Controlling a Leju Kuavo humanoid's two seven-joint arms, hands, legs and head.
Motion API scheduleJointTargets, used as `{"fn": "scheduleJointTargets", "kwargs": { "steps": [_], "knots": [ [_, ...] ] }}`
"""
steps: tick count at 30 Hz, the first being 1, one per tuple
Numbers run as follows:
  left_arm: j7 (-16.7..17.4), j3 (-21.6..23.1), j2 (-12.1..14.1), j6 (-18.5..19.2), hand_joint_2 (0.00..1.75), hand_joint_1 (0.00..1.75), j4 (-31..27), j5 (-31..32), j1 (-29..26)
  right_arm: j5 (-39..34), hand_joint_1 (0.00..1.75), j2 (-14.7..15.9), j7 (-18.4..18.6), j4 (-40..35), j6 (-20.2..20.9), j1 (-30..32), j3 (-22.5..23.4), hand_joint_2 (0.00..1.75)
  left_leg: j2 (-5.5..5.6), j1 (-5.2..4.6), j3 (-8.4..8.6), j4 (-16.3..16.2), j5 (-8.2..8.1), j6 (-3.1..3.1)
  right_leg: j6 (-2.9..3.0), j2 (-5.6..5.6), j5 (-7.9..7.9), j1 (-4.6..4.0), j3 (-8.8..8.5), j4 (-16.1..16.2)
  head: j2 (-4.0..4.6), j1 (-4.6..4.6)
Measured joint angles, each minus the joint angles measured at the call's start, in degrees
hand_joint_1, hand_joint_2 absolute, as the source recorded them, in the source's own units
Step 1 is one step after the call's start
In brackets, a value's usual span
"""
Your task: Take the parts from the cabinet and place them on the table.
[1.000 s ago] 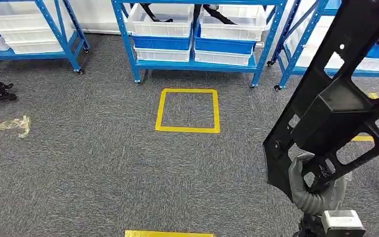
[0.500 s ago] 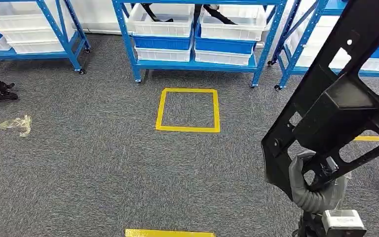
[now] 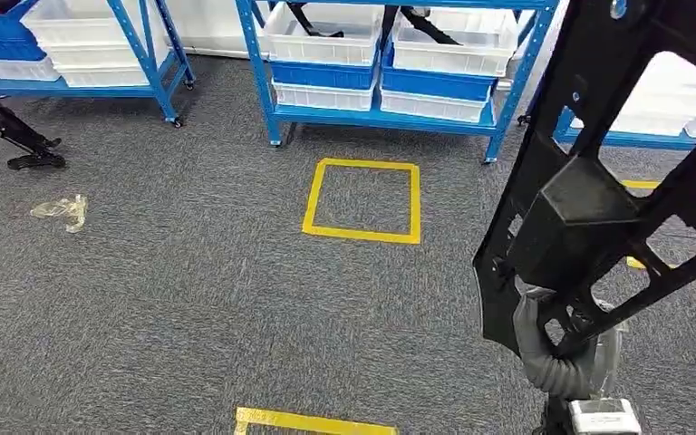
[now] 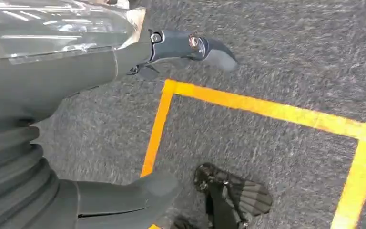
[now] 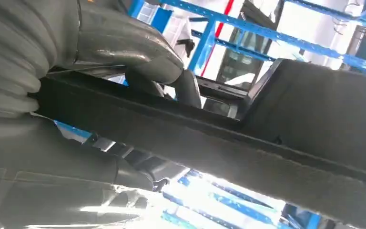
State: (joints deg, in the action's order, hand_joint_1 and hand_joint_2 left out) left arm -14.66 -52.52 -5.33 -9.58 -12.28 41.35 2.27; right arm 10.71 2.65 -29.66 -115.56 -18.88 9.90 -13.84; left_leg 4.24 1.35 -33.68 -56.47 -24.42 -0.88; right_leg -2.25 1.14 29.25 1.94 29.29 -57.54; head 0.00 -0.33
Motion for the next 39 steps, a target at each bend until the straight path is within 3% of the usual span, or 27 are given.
{"fn": "scheduleJointTargets", "kwargs": {
  "steps": [2, 3, 5, 6, 7, 9, 10, 11, 15, 16, 17, 18, 20, 21, 22, 23, 25, 26, 27, 30, 31, 32, 33, 35, 36, 37, 39],
  "knots": [
    [-0.1, 0.0, 0.0, 0.0, 1.75, 0.0, 0.0, 0.2, -0.1, 0.2, 1.75, 0.1, 0.1, 0.0, -0.2, 0.0, -0.4, 1.75, -2.35, -0.03, -1.22, -2.8, -2.48, -0.16, 0.74, -0.89, -0.33, 0.3, 0.12, 0.1, 0.0, 0.43],
    [-0.1, 0.1, 0.0, -0.1, 1.75, 0.0, 0.0, 0.6, 0.0, 0.3, 1.75, 0.2, 0.2, -0.1, -0.2, 0.0, -0.6, 1.75, -3.31, -0.03, -3.43, -7.7, -5.45, -0.36, 1.14, -1.5, -0.34, 0.09, 0.29, 0.1, 0.0, 0.72],
    [-0.1, 0.1, 0.0, -0.1, 1.75, 0.0, 0.0, 1.0, -0.1, 0.5, 1.75, 0.4, 0.4, -0.1, -0.1, 0.0, -1.2, 1.75, -3.82, -0.02, -7.69, -17.0, -9.42, -0.43, 1.42, -2.62, -0.42, -0.4, 0.64, 0.0, 0.0, 0.74],
    [-0.1, 0.1, -0.1, -0.1, 1.75, 0.0, 0.1, 1.1, -0.2, 0.7, 1.75, 0.5, 0.5, -0.1, 0.0, 0.0, -1.5, 1.75, -3.84, -0.02, -8.5, -19.0, -9.69, -0.36, 1.59, -3.15, -0.49, -0.64, 0.73, 0.0, 0.0, 0.72],
    [-0.1, 0.2, -0.1, -0.1, 1.75, 0.0, 0.1, 1.1, -0.3, 0.7, 1.75, 0.5, 0.5, -0.1, 0.1, 0.0, -1.6, 1.75, -3.87, -0.04, -7.79, -17.9, -8.6, -0.12, 1.6, -3.72, -0.48, -0.78, 0.73, 0.0, 0.0, 0.72],
    [-0.1, 0.2, 0.0, -0.1, 1.75, 0.0, 0.1, 1.1, -0.3, 0.8, 1.75, 0.6, 0.5, -0.1, 0.3, 0.0, -1.8, 1.75, -4.66, -0.26, -2.69, -8.9, -4.18, 0.67, 1.62, -4.76, -0.44, -1.0, 0.56, 0.0, 0.0, 0.72],
    [-0.1, 0.2, 0.0, -0.1, 1.75, 0.0, 0.1, 1.1, -0.2, 0.8, 1.75, 0.7, 0.5, -0.1, 0.3, -0.1, -1.9, 1.75, -6.17, -0.55, 0.2, -4.0, -2.48, 1.26, 1.66, -5.16, -0.4, -1.08, 0.45, 0.0, 0.0, 0.74],
    [0.0, 0.3, 0.1, -0.1, 1.75, 0.0, 0.1, 1.1, -0.1, 0.8, 1.75, 0.7, 0.5, -0.1, 0.4, -0.1, -2.0, 1.75, -8.1, -1.1, 1.56, -1.3, -2.93, 1.56, 1.53, -5.57, -0.31, -1.53, 0.48, -0.1, 0.0, 0.7],
    [-0.1, 0.3, 0.1, -0.1, 1.75, 0.0, 0.1, 1.1, -0.3, 0.8, 1.75, 0.9, 0.5, -0.2, 0.4, -0.1, -2.3, 1.75, -5.95, -1.68, 0.86, -0.9, -2.27, 2.39, 0.71, -7.69, -0.29, -1.76, 0.26, 0.3, 0.0, 0.7],
    [0.0, 0.4, -0.1, -0.1, 1.75, 0.0, 0.1, 1.1, -0.3, 0.8, 1.75, 1.0, 0.5, -0.4, 0.4, -0.1, -2.4, 1.75, -5.49, -0.96, 1.4, -0.1, -1.63, 2.9, 0.41, -7.07, 0.34, -1.73, 0.75, -0.4, 0.0, 0.72],
    [0.0, 0.5, -0.1, -0.1, 1.75, 0.0, 0.1, 1.1, -0.2, 0.9, 1.75, 1.2, 0.5, -0.4, 0.4, -0.2, -2.4, 1.75, -4.93, -0.99, 1.33, 0.0, -1.36, 3.33, 0.69, -4.29, 1.86, -1.58, 1.63, -2.6, 0.0, 0.46],
    [0.0, 0.5, 0.0, -0.1, 1.75, 0.0, 0.1, 1.1, -0.2, 0.9, 1.75, 1.2, 0.5, -0.5, 0.4, -0.1, -2.5, 1.75, -4.49, -1.01, 1.17, 0.0, -1.3, 3.43, 1.01, -2.61, 3.75, -1.51, 3.3, -6.6, 0.0, 0.26],
    [0.0, 0.6, -0.1, -0.1, 1.75, 0.0, 0.1, 1.1, -0.2, 0.9, 1.75, 1.4, 0.5, -0.5, 0.4, -0.1, -2.5, 1.75, -3.24, -1.09, 0.86, 0.0, -1.16, 3.6, 1.17, -1.55, 7.23, -1.37, 7.59, -15.7, 0.0, 0.15],
    [0.0, 0.6, -0.1, -0.1, 1.75, 0.0, 0.1, 1.1, -0.2, 0.9, 1.75, 1.5, 0.5, -0.5, 0.4, -0.1, -2.6, 1.75, -2.53, -1.12, 0.8, 0.0, -1.09, 3.6, 0.84, -1.43, 7.74, -1.37, 8.81, -18.3, 0.0, 0.18],
    [0.0, 0.6, -0.1, -0.1, 1.75, 0.0, 0.2, 1.1, -0.3, 0.9, 1.75, 1.5, 0.6, -0.5, 0.4, 0.0, -2.6, 1.75, -1.84, -1.11, 0.82, -0.1, -1.05, 3.55, 0.35, -1.42, 7.05, -1.35, 8.48, -17.5, 0.0, 0.2],
    [0.0, 0.6, -0.2, -0.1, 1.75, 0.0, 0.2, 1.1, -0.3, 0.9, 1.75, 1.6, 0.6, -0.5, 0.4, 0.0, -2.6, 1.75, -1.02, -1.07, 0.84, -0.1, -1.01, 3.47, -0.37, -1.35, 5.25, -1.23, 6.74, -13.9, 0.0, 0.15],
    [0.0, 0.7, -0.2, -0.1, 1.75, 0.0, 0.2, 1.2, -0.2, 0.8, 1.75, 1.6, 0.7, -0.5, 0.5, -0.1, -2.6, 1.75, 0.5, -0.92, 0.81, -0.6, -1.05, 3.21, -1.54, 0.1, 0.68, -0.76, 1.54, -2.9, 0.0, 0.15],
    [0.0, 0.7, -0.2, -0.2, 1.75, 0.0, 0.2, 1.4, -0.3, 0.2, 1.75, 1.7, 1.1, -0.5, 1.4, -0.1, -2.8, 1.75, 1.03, -0.99, 0.47, -0.8, -1.08, 2.85, -1.18, 2.75, 0.63, -0.44, 0.41, -0.4, 0.0, 0.07],
    [0.2, 0.8, -0.2, -0.2, 1.75, 0.0, 0.2, 2.0, -0.3, -1.0, 1.75, 1.8, 1.4, -0.6, 2.8, 0.0, -3.1, 1.75, 1.67, -1.28, 0.15, -1.2, -1.16, 2.47, -0.46, 1.96, 0.24, -0.73, 0.59, -0.1, 0.0, 0.07],
    [0.6, 1.0, -0.3, 0.4, 1.75, 0.0, 0.4, 2.3, -0.7, -1.8, 1.75, 2.6, 1.6, -0.7, 5.4, 0.1, -5.0, 1.75, 2.71, -1.09, -0.42, -0.9, -0.51, 1.44, 0.45, 0.73, -0.13, -1.12, 0.58, -0.4, 0.0, 0.2],
    [0.7, 1.0, -0.3, 0.4, 1.75, 0.0, 0.4, 2.3, -0.7, -1.9, 1.75, 2.6, 1.7, -0.8, 5.7, 0.1, -5.5, 1.75, 1.58, -0.95, -0.6, -1.3, -0.98, 1.27, 1.01, 0.1, -0.45, -0.21, 0.49, 0.0, 0.0, 0.22],
    [0.7, 1.0, -0.5, 0.4, 1.75, 0.0, 0.4, 2.3, -0.7, -1.9, 1.75, 2.7, 1.8, -0.8, 5.8, 0.0, -5.9, 1.75, -1.29, -1.3, -1.21, -2.8, -2.19, 0.95, 1.39, -0.46, -0.39, -0.35, 0.44, 0.0, 0.0, 0.42],
    [0.7, 1.0, -0.7, 0.3, 1.75, 0.0, 0.4, 2.3, -0.6, -1.9, 1.75, 2.7, 1.8, -1.0, 5.8, 0.0, -6.3, 1.75, -2.94, -1.19, -3.01, -6.5, -4.64, 0.65, 1.9, -1.18, -0.35, -0.46, 0.49, -0.1, 0.0, 0.83],
    [0.7, 1.1, -0.9, 0.2, 1.75, 0.0, 0.4, 2.3, -0.5, -1.9, 1.75, 2.9, 1.9, -1.0, 5.8, 0.0, -6.8, 1.75, -3.72, -0.9, -7.5, -16.0, -8.94, 0.26, 2.04, -2.7, -0.27, -0.68, 0.58, -0.1, 0.0, 0.79],
    [0.7, 1.1, -1.0, 0.2, 1.75, 0.0, 0.4, 2.3, -0.6, -1.9, 1.75, 3.0, 2.0, -1.0, 5.8, 0.0, -7.1, 1.75, -3.8, -0.76, -9.12, -19.4, -9.69, 0.1, 2.04, -3.55, -0.24, -0.76, 0.61, -0.1, 0.0, 0.83],
    [0.7, 1.1, -1.0, 0.2, 1.75, 0.0, 0.4, 2.3, -0.6, -1.9, 1.75, 3.0, 2.0, -1.0, 5.8, 0.0, -7.2, 1.75, -3.85, -0.69, -9.1, -19.3, -9.08, 0.06, 2.04, -4.21, -0.21, -0.76, 0.59, -0.1, 0.0, 0.79],
    [0.7, 1.1, -1.0, 0.2, 1.75, 0.0, 0.4, 2.3, -0.6, -1.9, 1.75, 3.1, 2.0, -1.0, 5.8, -0.2, -7.3, 1.75, -4.59, -0.64, -5.12, -11.8, -4.8, 0.19, 2.07, -5.53, -0.12, -0.72, 0.44, -0.1, 0.0, 0.85]
  ]
}}
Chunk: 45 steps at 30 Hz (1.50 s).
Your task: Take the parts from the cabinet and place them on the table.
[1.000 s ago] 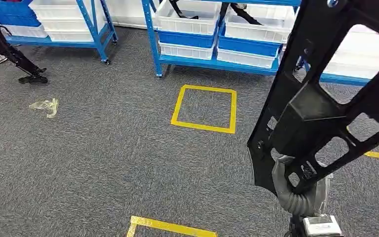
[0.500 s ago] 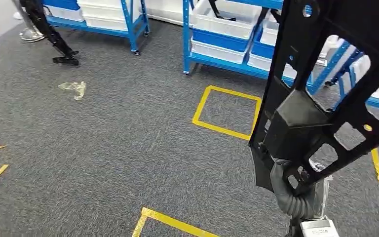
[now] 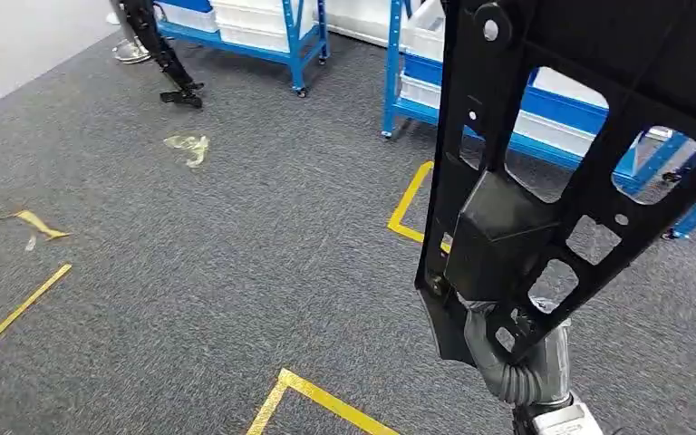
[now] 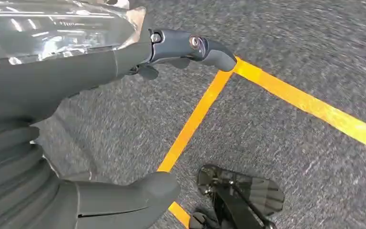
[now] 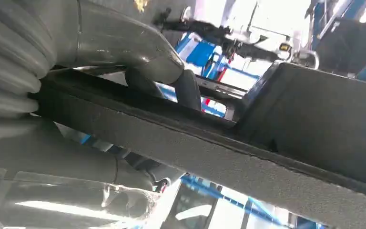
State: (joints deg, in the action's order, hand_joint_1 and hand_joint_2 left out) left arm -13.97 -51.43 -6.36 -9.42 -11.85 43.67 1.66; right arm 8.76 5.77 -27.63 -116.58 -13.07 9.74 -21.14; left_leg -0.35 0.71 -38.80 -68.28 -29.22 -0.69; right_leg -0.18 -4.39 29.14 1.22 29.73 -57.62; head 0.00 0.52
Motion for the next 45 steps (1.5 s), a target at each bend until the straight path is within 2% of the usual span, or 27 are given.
{"fn": "scheduleJointTargets", "kwargs": {
  "steps": [1, 2, 5, 7, 9, 11, 13, 14, 16, 17, 19, 21, 22, 23, 24, 26, 28, 30, 31, 32, 33, 37, 38, 40, 42, 43, 45],
  "knots": [
    [0.0, 0.0, 0.0, 0.0, 1.75, 0.0, 0.0, 0.0, 0.0, 0.0, 1.75, 0.1, 0.0, 0.0, 0.0, -0.2, 0.0, 1.75, -1.26, 0.0, 3.17, 5.6, 2.26, 0.21, 0.0, -0.55, 0.06, 0.01, -0.13, 0.0, 0.0, 0.0],
    [-0.5, 0.2, -0.1, 0.4, 1.75, 0.0, 0.0, 0.2, 0.0, 0.1, 1.75, 0.2, 0.5, 0.0, 0.0, -0.4, 0.0, 1.75, -4.57, -0.2, 5.59, 9.9, 2.88, 0.55, -0.26, -0.91, 0.23, -0.3, -0.32, 0.0, 0.0, 0.04],
    [-2.8, 0.9, -0.6, 1.8, 1.75, 0.0, 0.0, 1.5, 0.2, -0.2, 1.75, 0.9, 1.6, 0.0, -0.2, -1.5, -0.1, 1.75, -3.02, -1.01, 5.12, 10.2, 2.74, 1.4, -1.03, -2.28, 0.44, -0.86, -0.44, 0.1, 0.0, -0.22],
    [-4.9, 1.8, -0.8, 3.6, 1.75, 0.0, 0.1, 3.0, 0.2, -0.8, 1.75, 1.5, 2.0, 0.0, -0.3, -2.5, 0.0, 1.75, -1.56, -0.69, 5.47, 11.0, 3.44, 2.59, -1.93, -2.94, 0.72, -1.08, -0.59, 0.2, 0.0, -0.24],
    [-5.9, 3.3, -1.4, 4.8, 1.75, 0.0, 0.2, 5.1, 0.7, 0.1, 1.75, 2.2, 2.4, -0.1, -0.8, -3.7, 0.3, 1.75, -0.54, -0.61, 5.38, 11.3, 3.89, 3.33, -1.63, 2.55, 3.29, -0.52, 1.47, -4.4, 0.0, -0.46],
    [-5.5, 4.6, -1.9, 5.1, 1.75, 0.0, 0.4, 6.2, 1.4, 1.4, 1.75, 2.8, 3.0, -0.2, -1.6, -4.3, 0.8, 1.75, 1.14, -0.63, 5.14, 11.2, 4.04, 3.57, -1.16, 3.98, 7.02, -0.51, 6.16, -14.0, 0.0, -0.63],
    [-2.5, 5.6, -2.2, 5.0, 1.75, 0.0, 0.5, 6.8, 1.6, 2.3, 1.75, 2.8, 3.8, -0.7, -2.7, -4.2, 1.6, 1.75, 2.91, -0.68, 5.19, 11.2, 4.05, 3.58, -1.82, 4.22, 7.52, -0.52, 8.56, -18.3, 0.0, -0.61],
    [-0.6, 5.8, -2.3, 5.0, 1.75, 0.0, 0.6, 6.9, 1.5, 2.8, 1.75, 2.8, 4.0, -1.0, -3.2, -3.9, 1.9, 1.75, 3.73, -0.65, 5.29, 11.1, 4.05, 3.56, -2.42, 4.23, 6.12, -0.46, 7.7, -16.1, 0.0, -0.61],
    [2.1, 6.1, -2.2, 5.4, 1.75, 0.0, 0.7, 6.7, 1.1, 3.8, 1.75, 2.8, 3.8, -2.2, -4.6, -2.6, 2.6, 1.75, 5.5, -0.49, 5.36, 10.7, 3.92, 3.37, -3.72, 5.05, 1.24, -0.11, 3.17, -5.5, 0.0, -0.61],
    [2.3, 6.1, -1.9, 6.1, 1.75, 0.0, 0.7, 5.5, 0.9, 3.4, 1.75, 2.8, 2.7, -3.1, -5.5, -1.8, 3.2, 1.75, 6.28, -0.48, 5.1, 10.4, 3.76, 3.07, -3.89, 7.36, -0.22, 0.34, 1.31, -0.7, 0.0, -0.76],
    [2.0, 5.6, -0.7, 7.0, 1.75, 0.0, 0.7, 4.1, 0.5, 1.0, 1.75, 2.5, -0.8, -3.6, -7.2, 0.0, 4.4, 1.75, 7.38, -0.81, 4.78, 10.1, 3.69, 2.44, -2.48, 6.65, -0.13, -0.04, 1.3, -0.6, 0.0, -0.68],
    [1.9, 5.3, 0.6, 7.8, 1.75, 0.0, 0.8, 3.7, -0.3, 0.0, 1.75, 1.9, -3.5, -4.0, -8.0, 1.2, 5.8, 1.75, 7.97, -0.51, 4.66, 10.6, 4.03, 1.69, -1.68, 6.06, -0.37, -0.53, 0.81, -0.7, 0.0, -0.79],
    [1.9, 5.1, 1.3, 8.0, 1.75, 0.0, 0.8, 3.7, -0.6, -0.2, 1.75, 1.6, -3.8, -4.3, -8.2, 1.5, 6.0, 1.75, 8.19, -0.6, 4.54, 10.4, 3.88, 1.48, -1.21, 5.57, -0.67, 0.17, 0.75, -0.3, 0.0, -0.7],
    [1.9, 5.0, 1.6, 8.1, 1.75, 0.0, 0.8, 3.7, -0.7, -0.3, 1.75, 1.4, -4.0, -4.5, -8.4, 1.7, 6.3, 1.75, 5.12, -0.82, 4.25, 9.4, 2.93, 1.23, -0.91, 5.1, -0.72, 0.33, 0.6, -0.2, 0.0, -0.57],
    [1.9, 5.0, 2.1, 8.1, 1.75, 0.0, 0.8, 3.8, -0.7, -0.3, 1.75, 1.0, -4.2, -4.8, -8.5, 2.4, 6.6, 1.75, 2.57, -0.83, 2.93, 6.4, 0.84, 0.87, 0.0, 4.47, -0.61, 0.35, 0.56, -0.2, 0.0, -0.04],
    [1.9, 5.0, 2.8, 8.1, 1.75, 0.0, 0.8, 3.8, -0.6, -0.3, 1.75, 0.5, -4.3, -4.9, -8.5, 3.1, 7.1, 1.75, 1.09, -0.43, -1.51, -2.7, -3.66, 0.34, 0.18, 3.07, -0.48, 0.07, 0.63, -0.2, 0.0, 0.0],
    [1.9, 5.0, 3.1, 8.2, 1.75, 0.0, 0.8, 3.9, -0.6, -0.3, 1.75, 0.2, -4.3, -4.9, -8.5, 3.5, 7.4, 1.75, 0.82, -0.15, -4.04, -7.8, -4.77, 0.04, 0.23, 1.68, -0.43, 0.06, 0.68, -0.2, 0.0, -0.02],
    [2.0, 5.0, 3.2, 8.2, 1.75, 0.0, 0.8, 4.0, -0.8, -0.3, 1.75, 0.0, -4.3, -4.9, -8.5, 3.7, 7.6, 1.75, 0.27, 0.1, -1.01, -1.9, -0.98, -0.06, 0.24, 0.42, -0.36, 0.08, 0.57, -0.2, 0.0, 0.02],
    [2.0, 5.0, 3.3, 8.2, 1.75, 0.0, 0.8, 4.1, -0.8, -0.2, 1.75, -0.2, -4.3, -5.0, -8.5, 3.7, 7.6, 1.75, -0.64, 0.15, 2.16, 3.8, 1.46, 0.06, 0.14, -0.17, -0.24, 0.1, 0.42, -0.2, 0.0, 0.02],
    [2.0, 5.0, 3.4, 8.2, 1.75, 0.0, 0.8, 4.2, -0.6, -0.2, 1.75, -0.3, -4.3, -5.1, -8.5, 3.7, 7.6, 1.75, -2.65, 0.1, 5.2, 8.8, 3.04, 0.28, -0.08, -0.7, -0.1, 0.06, 0.2, -0.2, 0.0, 0.04],
    [2.0, 5.0, 3.5, 8.2, 1.75, 0.0, 0.8, 4.2, -0.4, -0.2, 1.75, -0.3, -4.3, -5.2, -8.5, 3.8, 7.7, 1.75, -3.56, -0.48, 5.87, 10.1, 2.52, 0.38, -0.56, -1.15, 0.18, -0.74, 0.13, -0.3, 0.0, 0.02],
    [2.0, 5.0, 3.7, 8.2, 1.75, 0.0, 0.8, 4.2, -0.7, -0.2, 1.75, -0.5, -4.3, -5.5, -8.5, 3.7, 7.7, 1.75, -0.86, -1.02, 5.31, 10.8, 3.1, 2.02, -1.82, -3.18, 0.13, -0.56, -0.53, 0.3, 0.0, -0.11],
    [2.0, 5.0, 3.6, 8.2, 1.75, 0.0, 0.8, 4.2, -0.8, -0.2, 1.75, -0.5, -4.3, -5.6, -8.5, 3.8, 7.8, 1.75, -0.31, -0.31, 5.98, 11.5, 3.66, 2.54, -2.13, -2.26, 0.7, -0.34, -0.19, -0.2, 0.0, -0.2],
    [2.0, 5.0, 3.7, 8.2, 1.75, 0.0, 0.8, 4.2, -0.6, -0.2, 1.75, -0.5, -4.4, -5.7, -8.5, 3.8, 7.8, 1.75, 0.74, -0.32, 6.0, 11.7, 3.97, 3.07, -1.32, 2.81, 4.06, -0.3, 2.55, -6.5, 0.0, -0.53],
    [2.0, 5.0, 3.7, 8.2, 1.75, 0.0, 0.8, 4.2, -0.5, -0.2, 1.75, -0.5, -4.4, -5.7, -8.5, 4.1, 7.9, 1.75, 2.21, -0.41, 5.84, 11.7, 3.99, 3.13, -0.99, 4.03, 7.55, -0.32, 7.33, -16.2, 0.0, -0.66],
    [2.0, 5.0, 3.7, 8.2, 1.75, 0.0, 0.8, 4.2, -0.6, -0.2, 1.75, -0.5, -4.4, -5.7, -8.5, 4.2, 7.9, 1.75, 2.96, -0.45, 5.86, 11.7, 3.99, 3.13, -1.25, 4.16, 7.81, -0.34, 8.51, -18.3, 0.0, -0.66],
    [2.0, 5.0, 3.7, 8.2, 1.75, 0.0, 0.8, 4.2, -0.6, -0.2, 1.75, -0.5, -4.4, -5.7, -8.5, 4.2, 7.9, 1.75, 4.56, -0.43, 6.01, 11.7, 3.99, 3.1, -2.32, 4.26, 5.22, -0.26, 6.82, -13.9, 0.0, -0.68]
  ]
}}
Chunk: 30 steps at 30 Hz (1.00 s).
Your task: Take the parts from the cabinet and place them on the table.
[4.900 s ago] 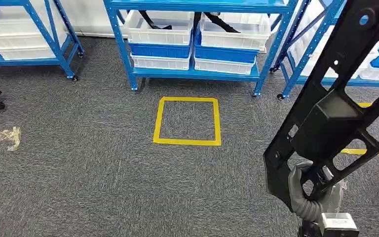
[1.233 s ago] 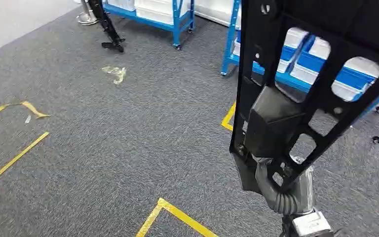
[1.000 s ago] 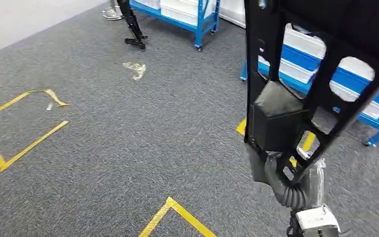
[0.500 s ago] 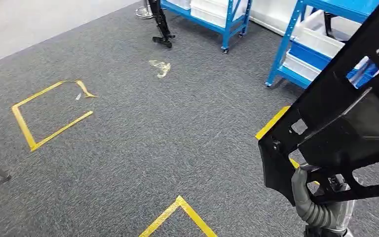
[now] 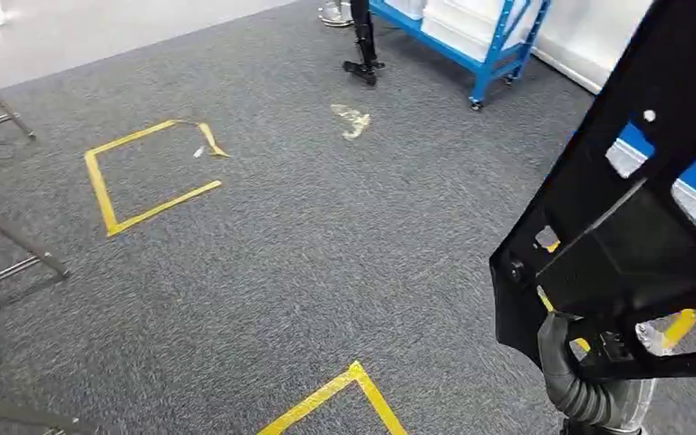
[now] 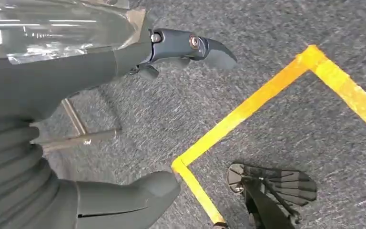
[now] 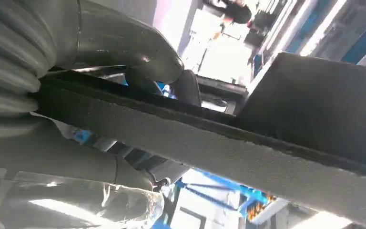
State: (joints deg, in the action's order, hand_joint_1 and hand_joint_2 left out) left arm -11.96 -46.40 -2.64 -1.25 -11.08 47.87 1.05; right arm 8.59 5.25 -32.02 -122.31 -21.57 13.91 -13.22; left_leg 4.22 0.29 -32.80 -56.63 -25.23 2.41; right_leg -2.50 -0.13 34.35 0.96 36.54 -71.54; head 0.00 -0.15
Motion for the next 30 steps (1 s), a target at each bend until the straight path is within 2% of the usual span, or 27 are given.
{"fn": "scheduleJointTargets", "kwargs": {
  "steps": [1, 2, 3, 4, 6, 7, 8, 9, 10, 11, 12, 13, 14, 15, 16, 17, 18, 19, 22, 23, 24, 25, 26, 27, 28, 29, 30],
  "knots": [
    [0.0, 0.0, -0.1, 0.0, 1.75, 0.0, 0.0, 0.0, 0.0, 0.0, 1.75, 0.0, 0.0, 0.0, 0.0, 0.0, 0.0, 1.75, 0.93, 0.08, 0.12, -0.1, -0.01, -0.09, -0.67, 0.43, -2.65, 0.16, -2.72, 5.9, 0.0, 0.0],
    [0.0, 0.0, -0.1, 0.0, 1.75, 0.0, 0.0, 0.0, 0.0, 0.0, 1.75, 0.0, 0.0, 0.0, 0.0, 0.0, 0.0, 1.75, 1.71, 0.16, 0.15, -0.3, -0.09, -0.28, -1.11, 2.22, -4.91, 0.43, -5.38, 11.6, 0.0, -0.05],
    [0.0, 0.0, -0.1, 0.0, 1.75, 0.0, 0.0, 0.0, 0.0, 0.0, 1.75, 0.0, 0.0, 0.0, 0.0, -0.1, 0.0, 1.75, 2.3, 0.04, -0.01, -0.6, -0.16, -0.63, -0.69, 4.06, -5.17, 0.54, -6.19, 13.6, 0.0, 0.04],
    [0.0, 0.0, 0.0, 0.0, 1.75, 0.0, 0.0, 0.0, 0.0, 0.0, 1.75, 0.0, 0.1, 0.0, 0.0, 0.0, 0.0, 1.75, 2.97, -0.23, -0.21, -0.8, -0.34, -0.97, -0.04, 3.18, -5.5, 0.4, -6.09, 14.0, 0.0, -0.02],
    [0.2, 0.0, 0.0, -0.3, 1.75, 0.0, 0.0, 0.3, -0.2, 0.2, 1.75, 0.0, 0.0, 0.0, 0.0, 0.0, 0.2, 1.75, 3.71, 0.0, -0.65, -0.6, 0.06, -1.61, 0.7, 2.28, -5.61, -0.09, -6.41, 13.6, 0.0, 0.22],
    [0.3, 0.0, 0.1, -0.3, 1.75, 0.0, 0.0, 0.7, -0.4, 0.6, 1.75, -0.1, 0.0, 0.0, -0.1, 0.0, 0.4, 1.75, 4.22, 0.03, -0.82, -0.6, 0.15, -1.86, 1.02, 1.71, -5.81, 0.02, -6.43, 13.7, 0.0, 0.2],
    [0.3, 0.0, 0.2, -0.3, 1.75, 0.0, 0.0, 0.8, -0.5, 1.0, 1.75, -0.4, -0.1, -0.1, -0.4, 0.1, 0.5, 1.75, 2.17, 0.14, -0.93, -1.2, -0.4, -2.07, 1.48, 1.09, -6.09, 0.68, -6.53, 14.0, 0.0, 0.26],
    [0.4, 0.0, 0.3, -0.3, 1.75, 0.0, 0.0, 0.9, -0.4, 1.3, 1.75, -0.5, -0.1, -0.3, -0.9, 0.5, 0.7, 1.75, -1.05, -0.21, -1.73, -3.0, -1.74, -2.32, 1.79, 0.55, -5.92, 0.54, -6.61, 14.0, 0.0, 0.56],
    [0.3, 0.0, 0.5, -0.3, 1.75, 0.0, 0.0, 1.0, -0.2, 1.6, 1.75, -0.8, -0.1, -0.7, -1.4, 1.0, 0.9, 1.75, -2.72, -0.13, -3.53, -6.7, -4.05, -2.56, 2.4, -0.23, -5.8, 0.34, -6.64, 14.0, 0.0, 0.79],
    [0.1, 0.0, 0.7, -0.2, 1.75, 0.0, 0.0, 1.0, -0.1, 1.8, 1.75, -0.9, -0.1, -0.9, -1.8, 1.6, 1.0, 1.75, -3.4, 0.03, -5.96, -11.7, -6.52, -2.76, 2.54, -1.14, -5.7, 0.2, -6.65, 14.0, 0.0, 0.7],
    [-0.3, 0.0, 0.7, 0.0, 1.75, 0.0, 0.0, 1.0, 0.0, 2.3, 1.75, -1.0, -0.1, -1.3, -2.3, 1.9, 1.2, 1.75, -3.58, 0.15, -8.3, -16.4, -8.34, -2.94, 2.65, -1.95, -5.63, 0.07, -6.62, 14.0, 0.0, 0.74],
    [-0.7, 0.0, 0.7, 0.3, 1.75, 0.0, 0.0, 1.2, 0.0, 2.4, 1.75, -1.2, -0.1, -1.7, -2.5, 2.3, 1.4, 1.75, -3.7, 0.28, -9.69, -19.1, -8.94, -3.09, 2.72, -2.74, -5.56, -0.01, -6.63, 14.0, 0.0, 0.76],
    [-0.9, 0.0, 0.7, 0.8, 1.75, 0.0, 0.0, 1.4, 0.0, 2.5, 1.75, -1.5, 0.3, -2.3, -2.6, 2.7, 1.5, 1.75, -3.83, 0.41, -9.63, -18.9, -8.05, -3.1, 2.74, -3.46, -5.5, -0.04, -6.7, 14.0, 0.0, 0.74],
    [-0.9, 0.0, 0.7, 1.1, 1.75, 0.0, 0.0, 1.7, 0.0, 2.7, 1.75, -1.6, 0.7, -2.8, -2.7, 3.0, 1.6, 1.75, -4.1, 0.47, -8.33, -16.2, -6.2, -3.06, 2.83, -4.15, -5.42, -0.04, -6.79, 14.0, 0.0, 0.76],
    [-0.9, 0.1, 0.7, 1.5, 1.75, 0.0, 0.0, 2.1, 0.0, 3.1, 1.75, -1.9, 1.6, -3.5, -2.7, 3.4, 2.0, 1.75, -4.65, 0.5, -5.75, -11.4, -3.77, -2.96, 2.85, -4.82, -5.31, -0.05, -6.95, 14.0, 0.0, 0.74],
    [-0.9, 0.2, 0.7, 1.6, 1.75, 0.0, 0.0, 2.8, 0.1, 3.4, 1.75, -2.0, 2.1, -4.0, -2.5, 3.6, 2.3, 1.75, -6.24, 0.44, -2.56, -5.9, -1.54, -2.7, 2.67, -5.4, -5.14, -0.05, -7.18, 14.0, 0.0, 0.76],
    [-0.9, 0.4, 0.6, 1.2, 1.75, 0.0, 0.0, 3.1, 0.3, 3.2, 1.75, -2.1, 2.2, -4.3, -2.0, 3.7, 2.4, 1.75, -9.63, 0.14, -0.19, -1.8, -1.03, -2.36, 2.34, -5.87, -4.89, -0.36, -7.49, 14.0, 0.0, 0.83],
    [-0.8, 0.5, 0.6, 0.7, 1.75, 0.0, 0.0, 3.0, 0.6, 2.9, 1.75, -2.2, 2.2, -4.3, -1.2, 3.8, 2.7, 1.75, -9.24, -0.24, -0.19, -1.5, -1.09, -1.98, 1.93, -6.42, -4.63, -1.03, -7.54, 13.8, 0.0, 0.63],
    [-0.6, 0.3, 0.4, -0.5, 1.75, 0.0, 0.0, 1.5, 1.0, 1.9, 1.75, -2.3, 1.5, -4.1, 0.8, 3.2, 3.4, 1.75, -6.88, -0.76, -0.86, -1.3, -0.85, -0.97, 1.24, -8.29, -4.76, -0.81, -7.91, 14.4, 0.0, 0.48],
    [-0.7, 0.1, 0.3, -0.6, 1.75, 0.0, 0.0, 1.4, 1.0, 1.8, 1.75, -2.4, 1.4, -4.1, 1.3, 3.0, 3.6, 1.75, -6.09, -0.09, -0.17, -0.4, -0.21, -0.23, 0.76, -7.9, -4.34, -0.94, -7.7, 14.2, 0.0, 0.46],
    [-0.9, 0.1, -0.1, -0.4, 1.75, 0.0, 0.0, 1.4, 1.0, 1.8, 1.75, -2.4, 1.3, -3.9, 1.5, 2.6, 3.8, 1.75, -5.61, -0.12, -0.04, 0.0, 0.03, -0.05, 0.65, -4.32, -3.63, -0.55, -7.29, 12.9, 0.0, 0.28],
    [-1.0, 0.1, 0.0, -0.3, 1.75, 0.0, 0.0, 1.4, 1.1, 1.9, 1.75, -2.5, 1.0, -3.8, 1.6, 2.5, 4.0, 1.75, -5.03, -0.05, -0.12, 0.1, 0.2, 0.27, 1.05, -1.74, -2.05, -0.55, -5.84, 9.8, 0.0, 0.33],
    [-1.1, 0.1, 0.0, -0.2, 1.75, 0.0, 0.0, 1.6, 1.4, 2.0, 1.75, -2.5, 1.0, -3.7, 1.8, 2.5, 4.1, 1.75, -4.15, -0.03, -0.23, 0.1, 0.25, 0.34, 1.38, -0.75, -0.22, -0.49, -3.66, 5.3, 0.0, 0.08],
    [-1.0, 0.1, -0.2, -0.2, 1.75, 0.0, 0.0, 1.6, 1.6, 2.3, 1.75, -2.5, 1.0, -3.5, 1.9, 2.5, 4.2, 1.75, -3.05, -0.08, -0.33, 0.1, 0.28, 0.39, 1.58, -0.33, 1.73, -0.44, -0.87, -0.2, 0.0, 0.02],
    [-0.9, 0.1, -0.3, -0.3, 1.75, 0.0, 0.0, 1.5, 1.6, 2.5, 1.75, -2.5, 1.0, -3.3, 2.3, 2.4, 4.2, 1.75, -2.18, -0.1, -0.36, 0.0, 0.29, 0.39, 1.47, -0.2, 2.61, -0.43, 0.93, -3.6, 0.0, 0.06],
    [-0.6, 0.1, -0.5, -0.5, 1.75, 0.0, 0.0, 1.4, 1.6, 2.9, 1.75, -2.5, 1.2, -3.2, 2.5, 2.4, 4.2, 1.75, -1.32, -0.1, -0.32, 0.0, 0.3, 0.37, 1.13, -0.16, 2.38, -0.41, 1.59, -4.6, 0.0, 0.04],
    [-0.4, 0.0, -0.7, -0.7, 1.75, 0.0, 0.0, 1.3, 1.6, 3.1, 1.75, -2.5, 1.4, -3.1, 2.7, 2.4, 4.2, 1.75, -0.37, -0.07, -0.25, 0.0, 0.3, 0.35, 0.51, -0.15, 1.09, -0.29, 0.96, -2.7, 0.0, 0.04]
  ]
}}
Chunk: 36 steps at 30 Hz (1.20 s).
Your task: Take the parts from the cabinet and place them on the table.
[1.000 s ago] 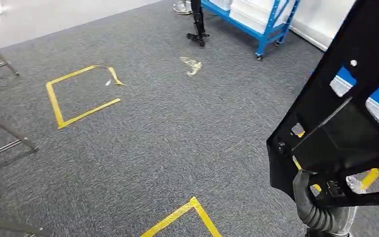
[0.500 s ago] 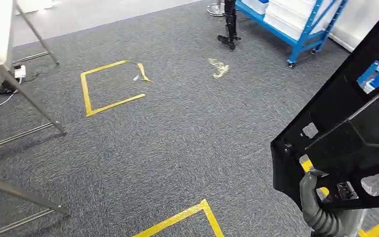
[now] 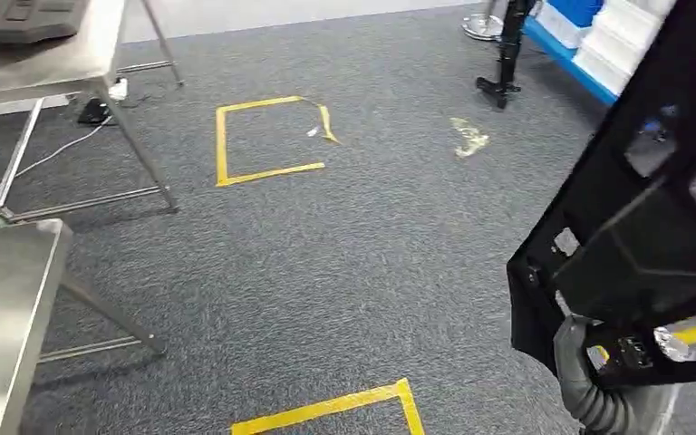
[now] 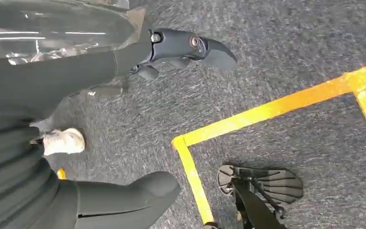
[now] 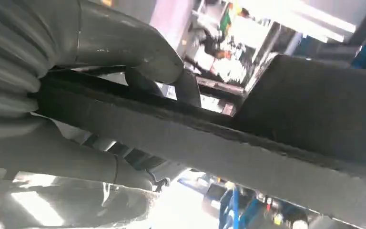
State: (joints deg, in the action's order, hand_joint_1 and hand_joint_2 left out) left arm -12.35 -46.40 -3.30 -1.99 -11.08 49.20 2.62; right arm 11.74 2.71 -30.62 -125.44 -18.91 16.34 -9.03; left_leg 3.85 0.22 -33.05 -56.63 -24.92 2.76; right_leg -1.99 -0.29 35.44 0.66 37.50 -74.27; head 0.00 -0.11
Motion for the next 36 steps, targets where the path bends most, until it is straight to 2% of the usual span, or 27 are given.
{"fn": "scheduleJointTargets", "kwargs": {
  "steps": [1, 2, 3, 4, 5, 7, 8, 9, 10, 11, 13, 14, 15, 16, 17, 18, 19, 22, 27, 28, 29, 30, 32, 33, 34, 35, 36],
  "knots": [
    [0.4, 0.0, -0.2, -0.1, 1.75, 0.0, 0.0, -0.1, 0.0, 0.2, 1.75, 0.0, 0.1, 0.0, 0.3, -0.1, 0.1, 1.75, 0.9, 0.08, 0.08, -0.1, 0.02, -0.06, -0.72, 0.12, -1.94, 0.22, -1.65, 3.8, 0.0, 0.0],
    [0.9, -0.1, -0.5, -0.2, 1.75, 0.0, 0.0, -0.1, 0.0, 0.7, 1.75, 0.0, 0.2, 0.0, 0.5, -0.1, 0.2, 1.75, 1.91, 0.24, 0.18, -0.2, -0.04, -0.31, -1.55, 0.87, -4.5, 0.57, -4.29, 9.6, 0.0, 0.02],
    [1.4, -0.2, -0.6, -0.4, 1.75, 0.0, 0.0, -0.2, -0.1, 1.4, 1.75, 0.0, 0.2, 0.0, 0.7, -0.2, 0.4, 1.75, 2.7, 0.27, -0.06, -0.6, -0.19, -0.75, -2.22, 3.66, -6.28, 1.14, -6.4, 14.3, 0.0, -0.07],
    [1.9, -0.4, -0.6, -0.5, 1.75, 0.0, 0.0, -0.4, 0.0, 1.9, 1.75, 0.0, 0.2, -0.1, 0.7, -0.2, 0.5, 1.75, 3.43, -0.15, -0.62, -1.7, -0.51, -1.25, -1.75, 5.41, -6.19, 1.21, -6.87, 16.1, 0.0, -0.26],
    [2.0, -0.5, -0.7, -0.5, 1.75, 0.0, 0.0, -0.6, 0.0, 2.2, 1.75, 0.0, 0.5, -0.1, 0.8, -0.1, 0.5, 1.75, 4.16, 0.17, -0.95, -1.5, -0.39, -1.5, -0.86, 4.77, -6.2, 1.09, -6.72, 15.7, 0.0, -0.11],
    [2.3, -0.5, -0.8, -0.5, 1.75, 0.0, 0.0, -0.6, -0.4, 2.6, 1.75, 0.1, 0.6, -0.1, 0.8, -0.2, 0.6, 1.75, 5.25, 0.43, -1.28, -1.1, 0.06, -2.23, -0.16, 3.59, -6.37, 0.58, -6.98, 15.6, 0.0, -0.11],
    [2.4, -0.6, -0.9, -0.4, 1.75, 0.0, 0.0, -0.6, -0.6, 2.6, 1.75, 0.1, 0.6, -0.1, 0.8, -0.2, 0.6, 1.75, 5.96, 0.47, -1.45, -1.2, 0.08, -2.41, 0.3, 2.75, -6.61, 1.09, -7.13, 15.8, 0.0, -0.09],
    [2.5, -0.6, -1.1, -0.5, 1.75, 0.0, 0.0, -0.7, -0.8, 2.6, 1.75, 0.0, 0.6, -0.1, 0.8, -0.3, 0.6, 1.75, 2.96, 0.24, -2.01, -2.1, -0.71, -2.52, 0.58, 1.96, -6.65, 1.08, -7.37, 15.9, 0.0, -0.04],
    [2.6, -0.7, -1.1, -0.5, 1.75, 0.0, 0.0, -0.7, -0.7, 2.7, 1.75, 0.0, 0.6, -0.1, 0.9, -0.2, 0.6, 1.75, -0.65, 0.06, -3.35, -5.2, -2.6, -2.73, 1.23, 1.18, -6.52, 1.05, -7.47, 15.9, 0.0, 0.59],
    [2.6, -0.7, -1.1, -0.5, 1.75, 0.0, 0.0, -0.7, -0.5, 2.7, 1.75, 0.0, 0.6, -0.2, 0.9, -0.2, 0.7, 1.75, -2.3, 0.15, -5.44, -9.4, -4.72, -2.9, 1.57, 0.38, -6.38, 0.73, -7.47, 15.9, 0.0, 0.74],
    [2.3, -1.0, -1.3, -0.5, 1.75, 0.0, 0.0, -1.6, -0.3, 3.7, 1.75, 0.0, 0.6, -0.2, 0.4, -0.2, 0.8, 1.75, -3.34, 0.32, -9.92, -18.3, -8.13, -3.07, 2.01, -1.44, -6.22, 0.2, -7.41, 15.9, 0.0, 0.74],
    [1.6, -1.4, -1.5, -0.5, 1.75, 0.0, 0.0, -2.1, -0.5, 4.2, 1.75, 0.0, 0.6, -0.4, 0.2, -0.1, 0.9, 1.75, -3.44, 0.37, -10.71, -19.8, -8.06, -3.05, 2.12, -2.22, -6.14, 0.03, -7.43, 15.9, 0.0, 0.72],
    [-0.3, -1.8, -1.8, -0.7, 1.75, 0.0, 0.0, -2.6, -0.7, 3.7, 1.75, 0.1, 1.2, -0.9, 0.3, 0.0, 1.1, 1.75, -3.55, 0.38, -10.03, -18.4, -6.74, -2.9, 2.23, -3.02, -6.05, -0.07, -7.51, 15.9, 0.0, 0.74],
    [-2.2, -2.1, -2.0, -1.1, 1.75, 0.0, 0.0, -3.0, -0.7, 2.8, 1.75, 0.3, 1.8, -1.4, 1.0, -0.1, 1.6, 1.75, -3.79, 0.37, -8.0, -14.5, -4.54, -2.64, 2.29, -3.74, -5.99, -0.14, -7.62, 15.9, 0.0, 0.74],
    [-3.4, -2.2, -2.1, -1.4, 1.75, 0.0, -0.1, -3.1, -0.6, 2.0, 1.75, 0.4, 2.2, -1.6, 1.8, -0.4, 2.2, 1.75, -4.51, 0.29, -4.96, -9.0, -2.13, -2.25, 2.25, -4.38, -5.86, -0.25, -7.74, 15.9, 0.0, 0.74],
    [-4.0, -2.3, -2.3, -1.6, 1.75, 0.0, -0.3, -3.1, -0.5, 1.4, 1.75, 0.4, 2.4, -1.7, 2.6, -0.8, 2.9, 1.75, -6.44, 0.02, -2.02, -4.1, -0.55, -1.72, 2.21, -4.88, -5.77, -0.29, -7.96, 15.9, 0.0, 0.79],
    [-4.1, -2.5, -2.4, -1.7, 1.75, 0.0, -0.5, -3.1, -0.2, 1.0, 1.75, 0.5, 2.5, -1.8, 3.2, -1.1, 3.5, 1.75, -9.38, -0.82, -1.09, -2.3, -1.71, -1.36, 1.84, -5.31, -5.52, -0.73, -8.02, 15.9, 0.0, 0.66],
    [-4.4, -2.9, -2.7, -1.7, 1.75, 0.0, -0.6, -3.1, 0.1, 0.8, 1.75, 0.6, 2.6, -1.9, 4.0, -1.6, 4.8, 1.75, -7.1, -1.4, -1.46, -2.1, -1.53, -0.77, 1.25, -7.13, -5.3, -0.58, -8.36, 16.2, 0.0, 0.59],
    [-4.4, -3.0, -2.7, -1.7, 1.75, 0.0, -0.6, -3.1, 0.1, 0.8, 1.75, 0.6, 2.6, -1.9, 4.0, -1.7, 4.9, 1.75, -6.85, -1.41, -1.47, -2.1, -1.49, -0.68, 1.16, -7.33, -5.3, -0.59, -8.45, 16.3, 0.0, 0.66],
    [-4.4, -3.3, -3.1, -1.7, 1.75, 0.0, -0.9, -3.2, 0.4, 1.0, 1.75, 0.7, 2.5, -2.1, 4.3, -1.8, 5.9, 1.75, -2.79, -0.33, 0.01, -0.2, -0.05, 0.54, 1.34, 0.0, 1.8, -0.17, -0.68, -0.6, 0.0, 0.15],
    [-4.4, -3.4, -3.2, -1.7, 1.75, 0.0, -0.9, -3.2, 0.4, 1.0, 1.75, 0.7, 2.5, -2.1, 4.3, -1.8, 6.1, 1.75, -1.93, -0.28, 0.04, -0.2, -0.06, 0.52, 0.9, 0.02, 1.9, 0.0, 0.6, -2.6, 0.0, 0.18],
    [-4.4, -3.4, -3.3, -1.7, 1.75, 0.0, -0.9, -3.2, 0.3, 1.0, 1.75, 0.7, 2.5, -2.1, 4.4, -1.8, 6.3, 1.75, -1.05, -0.16, 0.12, -0.2, -0.06, 0.45, 0.24, 0.04, 1.0, 0.2, 0.57, -1.7, 0.0, 0.17],
    [-4.4, -3.5, -3.5, -1.7, 1.75, 0.0, -0.9, -3.2, 0.3, 1.0, 1.75, 0.7, 2.5, -2.1, 4.5, -1.9, 6.6, 1.75, 0.89, 0.37, 0.26, -0.6, -0.25, -0.08, -1.75, 0.58, -3.68, 0.87, -2.88, 7.2, 0.0, 0.13],
    [-4.4, -3.6, -3.5, -1.7, 1.75, 0.0, -0.9, -3.2, 0.3, 1.0, 1.75, 0.7, 2.5, -2.1, 4.5, -1.9, 6.6, 1.75, 1.78, 0.6, 0.13, -1.1, -0.55, -0.59, -2.71, 2.4, -6.21, 1.51, -5.29, 12.9, 0.0, 0.04],
    [-4.4, -3.6, -3.5, -1.7, 1.75, 0.0, -1.0, -3.2, 0.3, 1.0, 1.75, 0.7, 2.5, -2.1, 4.5, -1.9, 6.6, 1.75, 2.48, 0.37, -0.26, -2.0, -0.93, -1.26, -2.92, 4.58, -6.51, 1.88, -5.87, 15.0, 0.0, -0.18],
    [-4.4, -3.6, -3.5, -1.7, 1.75, 0.0, -1.0, -3.2, 0.3, 1.0, 1.75, 0.6, 2.5, -2.1, 4.5, -1.9, 6.6, 1.75, 3.19, 0.52, -0.71, -2.3, -1.16, -1.65, -1.72, 3.79, -6.57, 1.63, -5.76, 14.9, 0.0, -0.22],
    [-4.4, -3.6, -3.5, -1.7, 1.75, 0.0, -1.0, -3.2, 0.3, 1.0, 1.75, 0.6, 2.5, -2.1, 4.5, -1.9, 6.6, 1.75, 3.44, 0.52, -0.94, -2.0, -0.95, -1.99, -1.14, 3.29, -6.55, 1.21, -5.85, 14.7, 0.0, -0.11]
  ]
}}
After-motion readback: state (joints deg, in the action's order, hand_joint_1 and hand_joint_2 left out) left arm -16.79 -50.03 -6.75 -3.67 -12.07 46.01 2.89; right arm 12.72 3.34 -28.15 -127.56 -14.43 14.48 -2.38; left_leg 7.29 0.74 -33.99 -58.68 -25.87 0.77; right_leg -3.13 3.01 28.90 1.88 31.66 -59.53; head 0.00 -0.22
